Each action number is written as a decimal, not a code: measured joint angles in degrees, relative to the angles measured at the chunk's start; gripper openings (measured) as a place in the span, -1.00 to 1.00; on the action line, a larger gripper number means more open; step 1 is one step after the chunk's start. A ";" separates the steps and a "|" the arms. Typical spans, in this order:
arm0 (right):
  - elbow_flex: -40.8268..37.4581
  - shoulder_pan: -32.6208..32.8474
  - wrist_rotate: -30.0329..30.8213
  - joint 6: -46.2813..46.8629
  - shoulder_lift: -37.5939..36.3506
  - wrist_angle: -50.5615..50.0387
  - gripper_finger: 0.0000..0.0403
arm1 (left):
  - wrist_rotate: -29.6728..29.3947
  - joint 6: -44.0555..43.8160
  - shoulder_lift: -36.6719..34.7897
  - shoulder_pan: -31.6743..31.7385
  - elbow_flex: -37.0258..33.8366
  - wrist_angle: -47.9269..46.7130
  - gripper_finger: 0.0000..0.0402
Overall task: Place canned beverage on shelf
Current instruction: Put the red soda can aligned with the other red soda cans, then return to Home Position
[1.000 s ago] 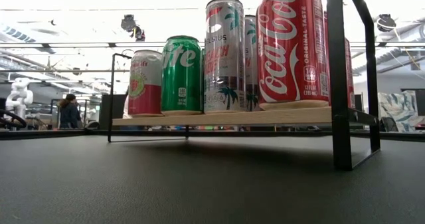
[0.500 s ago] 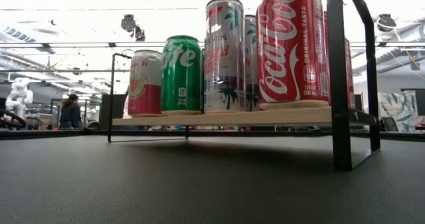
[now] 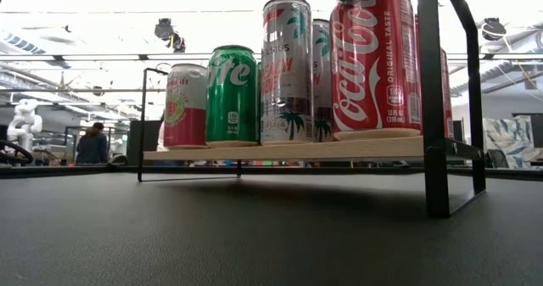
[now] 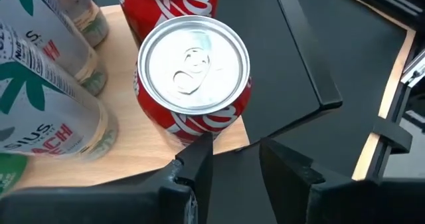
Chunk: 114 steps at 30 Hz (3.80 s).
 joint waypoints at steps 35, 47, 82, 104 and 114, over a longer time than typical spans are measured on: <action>0.72 -0.07 0.68 -31.05 -11.32 15.39 0.55 | 7.41 2.09 -28.08 -2.16 0.74 -24.28 -0.38; 0.73 -0.09 3.29 -35.34 -11.45 19.90 -0.71 | -10.83 26.46 -41.48 -4.23 0.00 -27.02 -0.47; -32.28 -0.09 11.57 -46.92 -40.14 40.46 -1.00 | -5.74 39.96 -66.36 0.08 -66.78 46.21 -0.89; -62.60 0.29 13.28 -41.97 -51.04 65.54 -1.00 | 4.03 55.58 -70.05 0.54 -104.23 91.01 -0.89; -64.85 0.24 4.27 -41.77 -52.11 67.32 -1.00 | 13.06 60.85 -77.31 1.01 -117.35 107.65 -0.89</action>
